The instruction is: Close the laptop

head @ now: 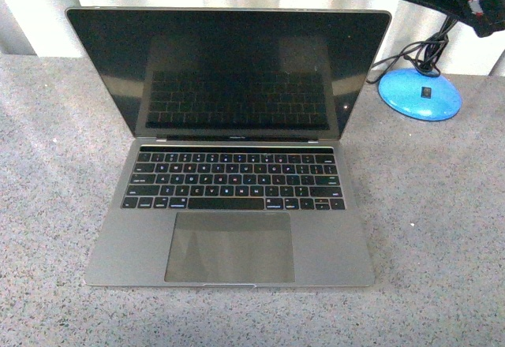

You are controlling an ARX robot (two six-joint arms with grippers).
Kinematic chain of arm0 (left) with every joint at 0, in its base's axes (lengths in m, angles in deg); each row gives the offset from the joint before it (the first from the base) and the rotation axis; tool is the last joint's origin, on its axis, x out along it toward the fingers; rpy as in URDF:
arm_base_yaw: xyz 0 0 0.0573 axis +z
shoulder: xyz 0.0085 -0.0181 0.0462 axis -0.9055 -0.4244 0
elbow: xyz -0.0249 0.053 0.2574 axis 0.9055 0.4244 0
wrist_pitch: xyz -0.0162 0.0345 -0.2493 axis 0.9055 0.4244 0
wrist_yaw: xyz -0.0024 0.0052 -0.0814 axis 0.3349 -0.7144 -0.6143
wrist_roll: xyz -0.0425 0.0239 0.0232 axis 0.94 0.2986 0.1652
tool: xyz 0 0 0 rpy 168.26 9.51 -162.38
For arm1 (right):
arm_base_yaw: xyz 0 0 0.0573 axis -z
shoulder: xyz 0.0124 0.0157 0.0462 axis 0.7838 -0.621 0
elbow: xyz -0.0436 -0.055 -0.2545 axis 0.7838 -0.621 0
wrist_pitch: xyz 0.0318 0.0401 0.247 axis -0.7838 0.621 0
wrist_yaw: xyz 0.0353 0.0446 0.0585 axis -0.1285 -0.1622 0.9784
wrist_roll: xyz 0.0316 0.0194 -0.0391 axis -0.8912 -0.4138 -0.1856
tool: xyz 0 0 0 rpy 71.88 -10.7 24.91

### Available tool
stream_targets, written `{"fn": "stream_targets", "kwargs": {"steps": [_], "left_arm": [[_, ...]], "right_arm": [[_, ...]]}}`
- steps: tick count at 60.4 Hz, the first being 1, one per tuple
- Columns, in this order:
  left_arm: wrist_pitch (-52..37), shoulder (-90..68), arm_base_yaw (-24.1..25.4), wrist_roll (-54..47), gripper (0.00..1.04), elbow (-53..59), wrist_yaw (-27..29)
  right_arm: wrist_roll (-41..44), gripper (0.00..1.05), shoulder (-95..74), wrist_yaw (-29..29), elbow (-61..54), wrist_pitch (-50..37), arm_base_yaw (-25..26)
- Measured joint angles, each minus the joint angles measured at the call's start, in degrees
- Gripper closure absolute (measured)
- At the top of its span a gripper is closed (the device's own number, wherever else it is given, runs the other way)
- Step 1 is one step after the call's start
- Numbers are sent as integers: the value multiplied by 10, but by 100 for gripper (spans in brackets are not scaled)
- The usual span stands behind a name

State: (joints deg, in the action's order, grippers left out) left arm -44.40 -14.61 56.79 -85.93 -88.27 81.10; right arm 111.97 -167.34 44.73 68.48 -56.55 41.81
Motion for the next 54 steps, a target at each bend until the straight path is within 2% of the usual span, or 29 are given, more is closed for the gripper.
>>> {"fn": "stream_targets", "kwargs": {"steps": [2, 7, 30, 35, 36, 54], "left_arm": [[0, -9, -1, -6, 10, -5, -1], [10, -33, -3, -28, 26, -21, -18], [165, -83, -21, -103, 101, -121, -65], [189, -94, -24, -113, 101, -140, -65], [192, -96, -24, -113, 101, -143, -64], [187, -127, -18, -97, 101, -148, -73]], "right_arm": [[0, 10, -7, 0, 5, 1, -4], [-1, 12, -20, -2, 20, 5, -15], [-11, 86, -82, 26, 108, 42, -27], [-13, 103, -96, 37, 120, 45, -26], [-13, 104, -99, 37, 122, 45, -26], [-19, 104, -127, 39, 126, 40, -32]]}}
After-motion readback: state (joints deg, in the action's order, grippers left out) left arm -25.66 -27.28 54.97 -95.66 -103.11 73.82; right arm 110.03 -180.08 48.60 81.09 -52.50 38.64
